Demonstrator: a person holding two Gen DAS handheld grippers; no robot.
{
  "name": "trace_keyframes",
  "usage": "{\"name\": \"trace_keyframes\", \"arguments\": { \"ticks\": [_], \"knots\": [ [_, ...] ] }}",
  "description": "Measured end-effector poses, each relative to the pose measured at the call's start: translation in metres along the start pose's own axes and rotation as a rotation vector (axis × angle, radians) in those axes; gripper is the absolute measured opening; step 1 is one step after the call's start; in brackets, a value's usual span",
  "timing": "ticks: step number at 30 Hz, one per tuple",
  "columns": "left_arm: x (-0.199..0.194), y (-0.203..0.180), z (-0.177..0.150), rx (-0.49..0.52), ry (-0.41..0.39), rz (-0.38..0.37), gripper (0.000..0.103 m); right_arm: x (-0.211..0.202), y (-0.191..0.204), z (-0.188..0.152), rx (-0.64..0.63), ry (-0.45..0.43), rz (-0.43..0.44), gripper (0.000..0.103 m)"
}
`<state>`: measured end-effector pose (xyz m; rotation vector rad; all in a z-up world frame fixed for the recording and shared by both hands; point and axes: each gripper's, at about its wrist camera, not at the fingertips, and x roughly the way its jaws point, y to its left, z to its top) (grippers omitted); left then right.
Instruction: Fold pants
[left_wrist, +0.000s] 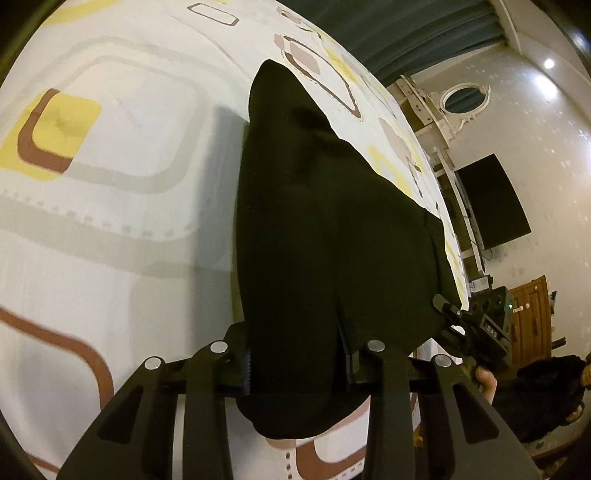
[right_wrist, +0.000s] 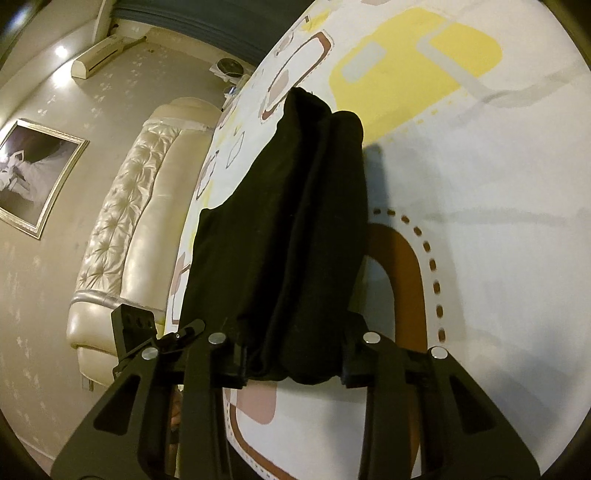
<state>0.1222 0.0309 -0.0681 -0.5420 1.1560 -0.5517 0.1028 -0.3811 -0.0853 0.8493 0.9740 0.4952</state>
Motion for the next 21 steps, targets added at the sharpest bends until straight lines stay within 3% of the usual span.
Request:
{"name": "trace_keyframes", "arguments": {
  "ticks": [6, 21],
  "knots": [
    [-0.006, -0.004, -0.017, 0.021, 0.011, 0.014, 0.034, -0.009, -0.005, -0.012, -0.002, 0.015, 0.004, 0.032],
    [-0.001, -0.003, -0.023, 0.039, 0.005, 0.003, 0.035, -0.015, -0.025, -0.024, 0.025, 0.023, 0.026, 0.032]
  ]
}}
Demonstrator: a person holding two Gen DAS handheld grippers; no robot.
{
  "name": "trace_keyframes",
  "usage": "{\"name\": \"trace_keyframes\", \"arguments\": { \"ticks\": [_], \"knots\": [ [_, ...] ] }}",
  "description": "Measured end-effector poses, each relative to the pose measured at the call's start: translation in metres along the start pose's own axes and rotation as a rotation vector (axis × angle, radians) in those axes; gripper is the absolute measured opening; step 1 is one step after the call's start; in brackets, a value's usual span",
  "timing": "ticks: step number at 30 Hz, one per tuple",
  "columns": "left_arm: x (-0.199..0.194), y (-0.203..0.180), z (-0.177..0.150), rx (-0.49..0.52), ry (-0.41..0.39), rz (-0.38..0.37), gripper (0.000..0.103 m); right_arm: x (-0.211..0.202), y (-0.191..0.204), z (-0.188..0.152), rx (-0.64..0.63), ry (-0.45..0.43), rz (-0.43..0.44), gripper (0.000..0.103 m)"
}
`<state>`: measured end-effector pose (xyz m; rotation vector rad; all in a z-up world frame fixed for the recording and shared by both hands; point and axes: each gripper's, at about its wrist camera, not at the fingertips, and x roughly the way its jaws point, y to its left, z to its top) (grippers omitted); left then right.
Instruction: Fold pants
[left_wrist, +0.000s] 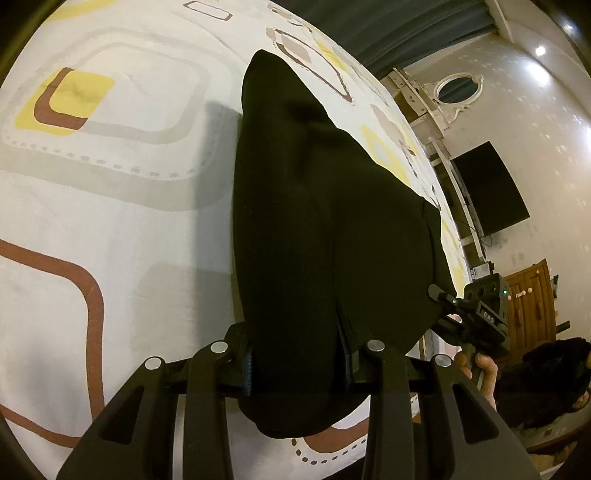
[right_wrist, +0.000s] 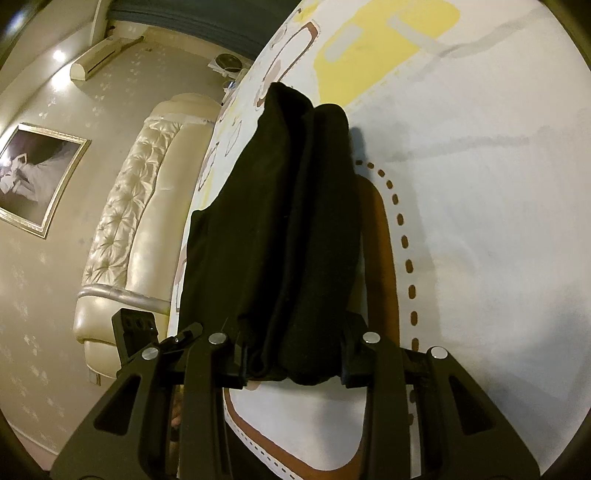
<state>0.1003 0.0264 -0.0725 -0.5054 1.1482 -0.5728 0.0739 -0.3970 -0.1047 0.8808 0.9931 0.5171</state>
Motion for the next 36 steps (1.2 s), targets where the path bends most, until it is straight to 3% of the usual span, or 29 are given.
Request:
{"name": "trace_keyframes", "arguments": {
  "ticks": [25, 28, 30, 36],
  "knots": [
    [0.000, 0.003, -0.007, 0.040, -0.011, -0.015, 0.038, -0.002, -0.010, -0.004, 0.068, -0.024, 0.067, 0.033],
    [-0.001, 0.003, -0.005, 0.045, -0.014, 0.007, 0.047, -0.003, -0.008, -0.004, 0.074, -0.027, 0.060, 0.035],
    [-0.003, 0.000, -0.007, 0.060, -0.035, 0.061, 0.062, -0.007, -0.011, -0.005, 0.093, -0.040, 0.057, 0.036],
    [-0.016, -0.014, -0.023, 0.089, -0.106, 0.230, 0.082, -0.034, -0.022, -0.020, 0.170, -0.094, 0.042, 0.043]
  ]
}}
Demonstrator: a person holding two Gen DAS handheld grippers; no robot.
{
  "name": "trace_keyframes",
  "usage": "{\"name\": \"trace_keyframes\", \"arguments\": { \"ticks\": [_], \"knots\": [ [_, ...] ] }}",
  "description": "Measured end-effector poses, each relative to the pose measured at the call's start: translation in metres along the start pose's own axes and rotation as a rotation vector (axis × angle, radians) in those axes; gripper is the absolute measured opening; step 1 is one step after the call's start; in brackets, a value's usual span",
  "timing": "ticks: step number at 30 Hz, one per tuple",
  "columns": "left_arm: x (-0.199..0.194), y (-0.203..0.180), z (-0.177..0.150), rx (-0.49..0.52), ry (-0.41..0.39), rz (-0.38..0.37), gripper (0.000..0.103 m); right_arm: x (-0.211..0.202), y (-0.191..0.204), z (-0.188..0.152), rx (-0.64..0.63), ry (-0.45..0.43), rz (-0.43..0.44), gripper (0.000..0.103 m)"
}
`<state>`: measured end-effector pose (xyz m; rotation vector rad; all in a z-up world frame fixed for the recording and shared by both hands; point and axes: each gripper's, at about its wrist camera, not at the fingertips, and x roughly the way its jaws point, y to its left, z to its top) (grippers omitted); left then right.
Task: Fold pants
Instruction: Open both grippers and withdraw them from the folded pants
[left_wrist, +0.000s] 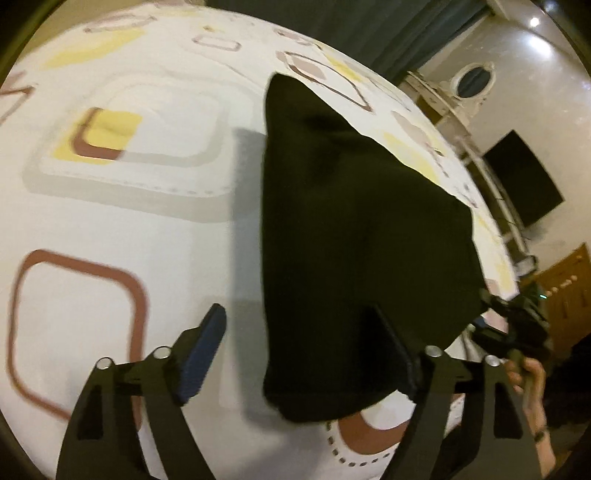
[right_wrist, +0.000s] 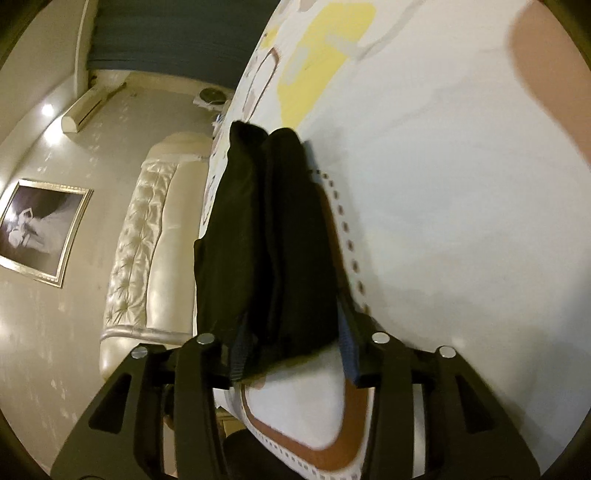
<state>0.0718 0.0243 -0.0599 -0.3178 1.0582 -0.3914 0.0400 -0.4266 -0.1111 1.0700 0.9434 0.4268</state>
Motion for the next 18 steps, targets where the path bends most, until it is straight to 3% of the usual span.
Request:
{"name": "trace_keyframes", "arguments": {
  "ticks": [5, 10, 14, 18],
  "knots": [
    [-0.016, 0.000, -0.015, -0.046, -0.035, 0.063, 0.082, -0.025, 0.006, -0.023, -0.047, -0.008, -0.135, 0.052],
    [-0.036, -0.016, -0.027, 0.017, -0.073, 0.166, 0.082, -0.034, 0.023, -0.056, -0.169, -0.001, -0.248, 0.063],
    [-0.049, -0.030, -0.041, 0.082, -0.109, 0.235, 0.082, -0.032, 0.044, -0.079, -0.295, -0.017, -0.360, 0.065],
    [-0.062, -0.036, -0.053, 0.070, -0.142, 0.267, 0.082, -0.030, 0.065, -0.096, -0.433, -0.084, -0.507, 0.065]
  ]
}}
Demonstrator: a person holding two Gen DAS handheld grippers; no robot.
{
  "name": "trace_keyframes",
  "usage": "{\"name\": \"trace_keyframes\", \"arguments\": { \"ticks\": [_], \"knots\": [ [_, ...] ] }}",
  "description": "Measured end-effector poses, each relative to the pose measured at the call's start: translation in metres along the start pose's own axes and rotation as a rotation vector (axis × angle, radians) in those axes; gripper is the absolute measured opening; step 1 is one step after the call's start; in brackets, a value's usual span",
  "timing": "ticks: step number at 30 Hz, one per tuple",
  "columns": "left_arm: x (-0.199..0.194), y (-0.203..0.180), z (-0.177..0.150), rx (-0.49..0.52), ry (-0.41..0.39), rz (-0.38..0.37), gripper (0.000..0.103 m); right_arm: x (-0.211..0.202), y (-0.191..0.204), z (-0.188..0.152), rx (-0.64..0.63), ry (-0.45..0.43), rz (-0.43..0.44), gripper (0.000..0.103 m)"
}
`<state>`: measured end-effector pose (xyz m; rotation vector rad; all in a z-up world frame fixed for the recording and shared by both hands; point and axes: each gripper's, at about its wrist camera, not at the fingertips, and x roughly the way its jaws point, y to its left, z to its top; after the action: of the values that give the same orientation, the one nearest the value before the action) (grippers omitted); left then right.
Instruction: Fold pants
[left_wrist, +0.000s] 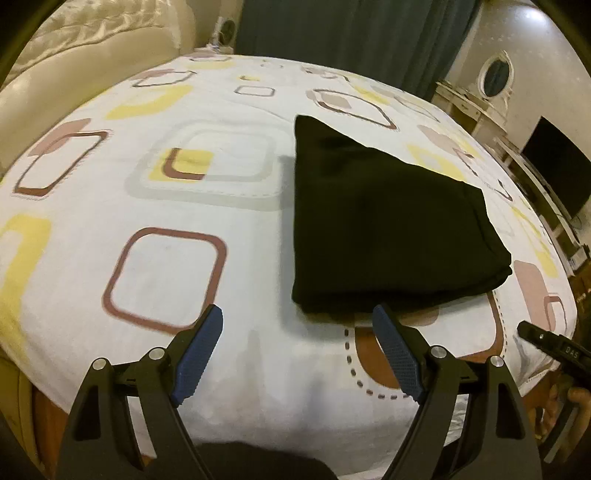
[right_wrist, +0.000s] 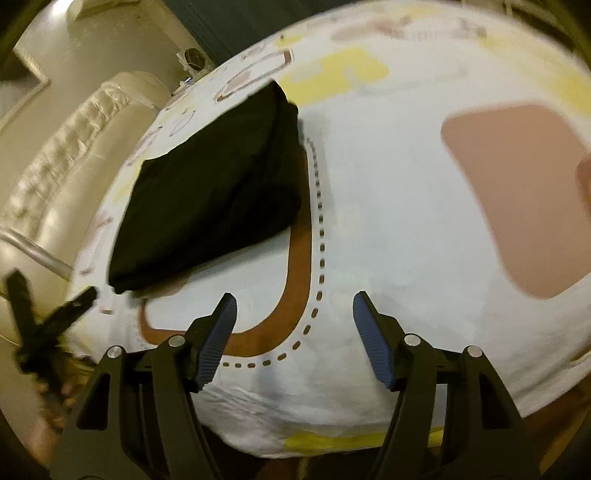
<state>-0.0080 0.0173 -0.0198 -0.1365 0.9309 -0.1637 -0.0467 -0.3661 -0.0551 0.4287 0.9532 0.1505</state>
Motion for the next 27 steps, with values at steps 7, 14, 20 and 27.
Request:
{"name": "trace_keyframes", "arguments": {
  "ticks": [7, 14, 20, 27],
  "knots": [
    [-0.022, 0.010, -0.014, -0.050, -0.091, -0.051, 0.082, -0.017, 0.035, -0.003, -0.134, -0.136, -0.075, 0.071],
    [-0.015, 0.007, -0.015, -0.023, -0.087, 0.048, 0.082, -0.010, 0.038, -0.010, -0.160, -0.133, -0.096, 0.071],
    [-0.014, -0.002, -0.018, 0.036, -0.094, 0.099, 0.082, -0.009, 0.035, -0.013, -0.164, -0.125, -0.107, 0.071],
    [-0.013, -0.004, -0.019, 0.042, -0.088, 0.109, 0.082, -0.011, 0.035, -0.012, -0.164, -0.132, -0.106, 0.072]
  ]
}}
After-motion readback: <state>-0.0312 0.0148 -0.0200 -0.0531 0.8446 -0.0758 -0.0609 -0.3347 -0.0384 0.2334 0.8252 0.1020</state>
